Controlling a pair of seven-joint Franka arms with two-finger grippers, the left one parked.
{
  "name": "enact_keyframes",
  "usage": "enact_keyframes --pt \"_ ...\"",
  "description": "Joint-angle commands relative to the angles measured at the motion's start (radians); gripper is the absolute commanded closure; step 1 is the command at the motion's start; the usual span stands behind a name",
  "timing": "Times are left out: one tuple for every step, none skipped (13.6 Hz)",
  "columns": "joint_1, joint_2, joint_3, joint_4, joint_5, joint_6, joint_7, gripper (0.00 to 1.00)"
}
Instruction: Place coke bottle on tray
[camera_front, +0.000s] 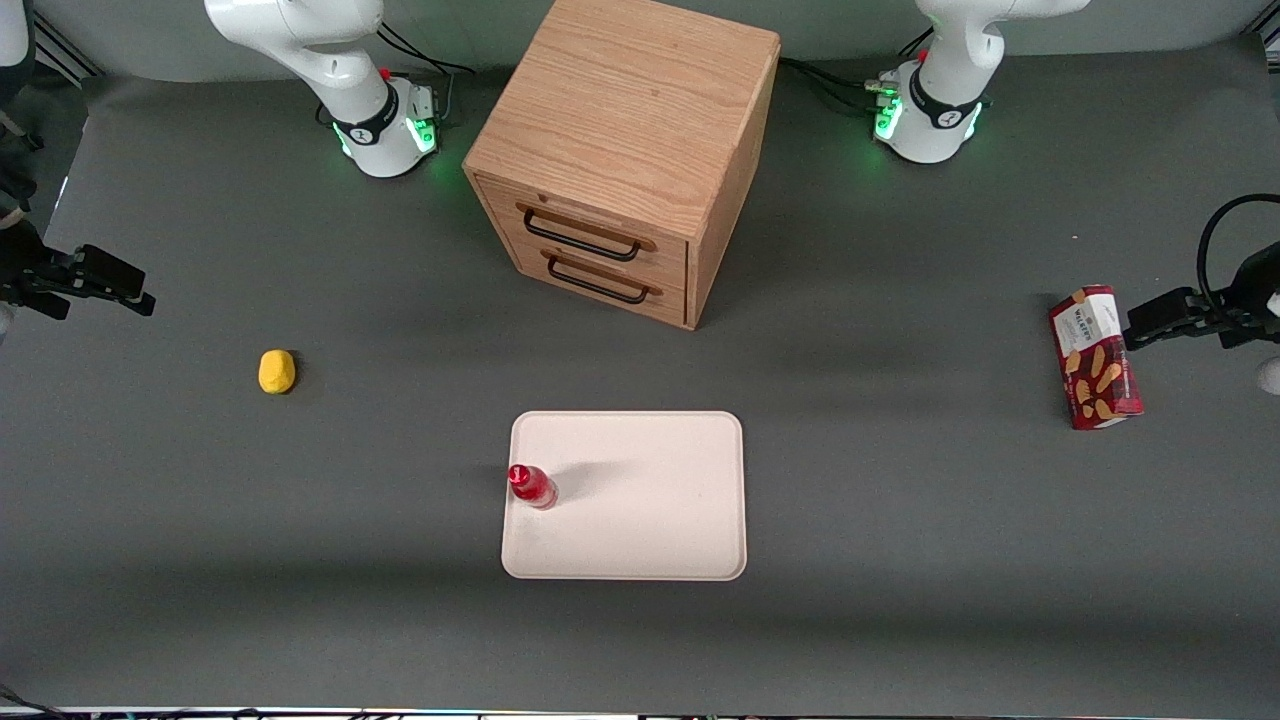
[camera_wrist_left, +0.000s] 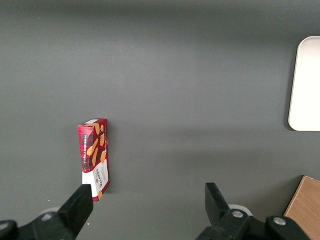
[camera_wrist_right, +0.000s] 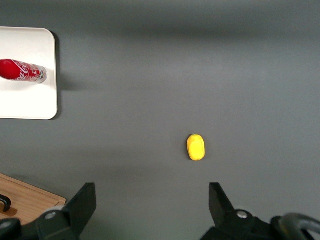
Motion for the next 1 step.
enact_keyframes --pt "-0.003 -0.01 0.004 0.006 -0.002 -0.016 -0.017 0.0"
